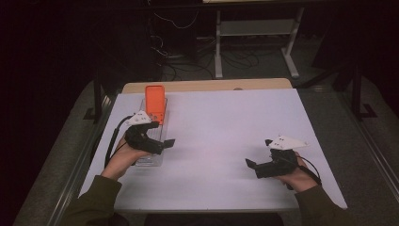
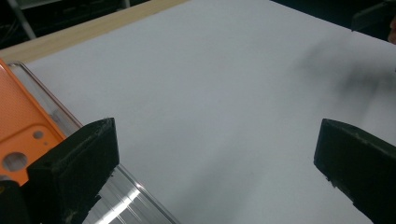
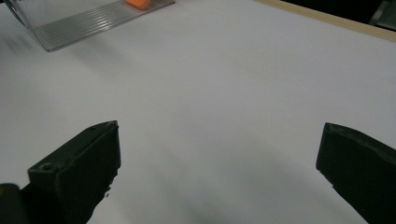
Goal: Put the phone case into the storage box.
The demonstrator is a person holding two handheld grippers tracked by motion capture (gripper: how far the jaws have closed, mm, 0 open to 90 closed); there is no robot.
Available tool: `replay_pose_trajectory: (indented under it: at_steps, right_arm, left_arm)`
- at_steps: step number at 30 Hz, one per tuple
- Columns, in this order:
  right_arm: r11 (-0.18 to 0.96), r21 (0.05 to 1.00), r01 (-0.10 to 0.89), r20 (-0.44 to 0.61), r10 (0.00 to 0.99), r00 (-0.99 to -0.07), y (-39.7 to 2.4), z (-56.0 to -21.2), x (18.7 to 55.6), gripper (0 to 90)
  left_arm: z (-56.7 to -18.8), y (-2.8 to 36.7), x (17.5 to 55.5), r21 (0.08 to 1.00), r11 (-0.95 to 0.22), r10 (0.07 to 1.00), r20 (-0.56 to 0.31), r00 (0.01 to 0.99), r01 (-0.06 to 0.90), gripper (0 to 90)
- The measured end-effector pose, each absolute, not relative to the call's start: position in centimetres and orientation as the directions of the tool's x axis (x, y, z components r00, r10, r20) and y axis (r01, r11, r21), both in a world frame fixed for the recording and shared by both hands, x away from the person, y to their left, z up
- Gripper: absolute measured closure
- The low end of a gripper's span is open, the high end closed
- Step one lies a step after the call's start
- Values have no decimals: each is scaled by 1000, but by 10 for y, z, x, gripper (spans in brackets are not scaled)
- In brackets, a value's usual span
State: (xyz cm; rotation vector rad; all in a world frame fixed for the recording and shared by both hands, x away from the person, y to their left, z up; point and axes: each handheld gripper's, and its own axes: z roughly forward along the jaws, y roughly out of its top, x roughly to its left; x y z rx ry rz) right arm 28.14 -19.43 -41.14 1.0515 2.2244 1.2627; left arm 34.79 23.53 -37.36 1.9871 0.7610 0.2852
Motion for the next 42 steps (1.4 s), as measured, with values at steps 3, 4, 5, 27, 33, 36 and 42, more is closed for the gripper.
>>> replay_pose_trajectory:
  at_steps: [3,4,5,27,33,36,42]
  right_arm:
    - [320,848,423,40,757,-652,-194,-411,281,0]
    - [319,848,423,41,757,-652,-194,-411,281,0]
    - [319,847,425,41,757,-652,-194,-411,281,0]
    - [317,853,415,36,757,-652,-194,-409,281,0]
    - [313,855,414,41,755,-654,-194,-408,281,0]
    - [312,857,411,38,756,-653,-194,-408,281,0]
    - [315,857,409,36,754,-656,-193,-408,280,0]
  left_arm:
    - [-376,237,343,851,-350,612,-108,784,391,0]
    - [-377,238,341,852,-350,608,-108,786,388,0]
    - [-378,238,340,856,-347,608,-107,787,384,0]
    - [-397,243,323,853,-364,623,-74,778,373,0]
    - [-396,246,322,865,-338,620,-92,779,371,0]
    - [-396,246,322,866,-336,618,-93,781,370,0]
    - [-396,246,321,865,-335,612,-103,784,375,0]
